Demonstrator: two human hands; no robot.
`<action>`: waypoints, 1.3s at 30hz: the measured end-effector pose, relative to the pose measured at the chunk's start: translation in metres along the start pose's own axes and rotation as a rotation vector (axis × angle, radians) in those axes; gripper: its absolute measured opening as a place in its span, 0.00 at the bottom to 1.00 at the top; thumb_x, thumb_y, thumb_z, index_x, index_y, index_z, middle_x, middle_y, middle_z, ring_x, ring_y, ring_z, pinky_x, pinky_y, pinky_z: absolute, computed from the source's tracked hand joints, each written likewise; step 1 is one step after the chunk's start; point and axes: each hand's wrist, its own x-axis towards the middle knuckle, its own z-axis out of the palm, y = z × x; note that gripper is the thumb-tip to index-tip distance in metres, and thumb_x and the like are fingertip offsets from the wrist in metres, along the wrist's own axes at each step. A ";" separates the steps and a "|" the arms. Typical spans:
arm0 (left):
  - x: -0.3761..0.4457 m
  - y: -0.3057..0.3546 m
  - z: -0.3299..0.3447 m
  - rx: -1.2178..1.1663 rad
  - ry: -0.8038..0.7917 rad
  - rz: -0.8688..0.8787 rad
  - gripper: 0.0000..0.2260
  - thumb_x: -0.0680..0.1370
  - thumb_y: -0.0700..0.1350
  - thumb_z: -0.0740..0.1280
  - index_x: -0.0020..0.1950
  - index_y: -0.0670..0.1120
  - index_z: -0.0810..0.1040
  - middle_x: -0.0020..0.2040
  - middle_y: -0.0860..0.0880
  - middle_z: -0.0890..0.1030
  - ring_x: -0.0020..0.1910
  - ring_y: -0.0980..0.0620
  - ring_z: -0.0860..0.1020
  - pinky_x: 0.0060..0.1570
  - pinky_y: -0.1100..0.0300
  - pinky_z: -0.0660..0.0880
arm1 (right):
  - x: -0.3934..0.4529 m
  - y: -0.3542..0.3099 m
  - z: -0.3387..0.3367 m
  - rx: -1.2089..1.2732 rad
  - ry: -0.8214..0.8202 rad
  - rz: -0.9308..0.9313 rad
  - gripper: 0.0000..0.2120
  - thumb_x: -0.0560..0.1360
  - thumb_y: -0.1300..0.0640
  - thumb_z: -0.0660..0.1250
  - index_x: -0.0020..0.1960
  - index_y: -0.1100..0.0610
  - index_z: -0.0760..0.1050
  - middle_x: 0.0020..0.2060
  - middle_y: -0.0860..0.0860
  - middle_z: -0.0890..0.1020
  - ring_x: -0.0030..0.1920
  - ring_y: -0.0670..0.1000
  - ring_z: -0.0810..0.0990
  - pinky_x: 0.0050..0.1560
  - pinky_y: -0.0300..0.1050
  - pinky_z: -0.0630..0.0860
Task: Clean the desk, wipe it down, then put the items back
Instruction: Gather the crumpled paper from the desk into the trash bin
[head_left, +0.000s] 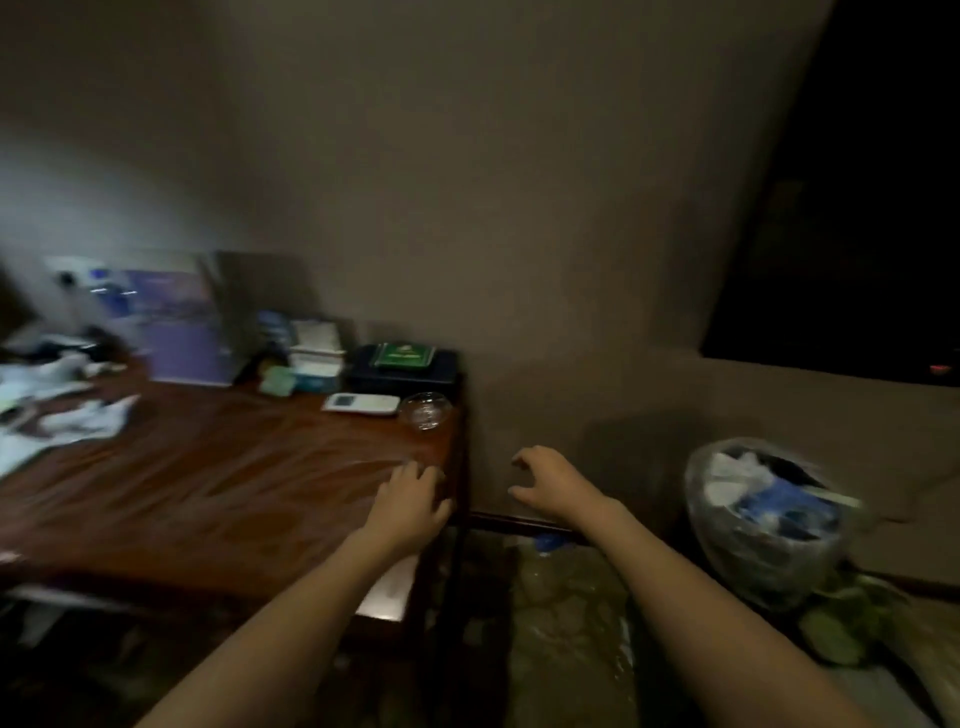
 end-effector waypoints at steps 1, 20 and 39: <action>-0.018 -0.031 -0.009 0.012 0.007 -0.047 0.20 0.79 0.52 0.59 0.69 0.46 0.66 0.65 0.45 0.68 0.66 0.45 0.65 0.61 0.53 0.65 | 0.008 -0.032 0.015 -0.005 -0.013 -0.045 0.21 0.76 0.54 0.66 0.66 0.60 0.70 0.63 0.57 0.73 0.65 0.55 0.70 0.63 0.43 0.66; -0.198 -0.336 -0.072 -0.022 0.061 -0.568 0.20 0.80 0.53 0.58 0.69 0.48 0.67 0.65 0.46 0.69 0.64 0.47 0.67 0.61 0.53 0.68 | 0.088 -0.350 0.179 -0.137 -0.260 -0.448 0.21 0.78 0.52 0.64 0.68 0.59 0.68 0.64 0.56 0.71 0.65 0.55 0.68 0.63 0.48 0.69; -0.042 -0.594 -0.138 -0.057 0.129 -0.796 0.17 0.79 0.51 0.55 0.65 0.48 0.72 0.61 0.45 0.71 0.63 0.45 0.68 0.58 0.52 0.67 | 0.393 -0.524 0.236 -0.077 -0.317 -0.472 0.22 0.75 0.54 0.68 0.66 0.61 0.71 0.63 0.57 0.74 0.61 0.55 0.74 0.59 0.43 0.70</action>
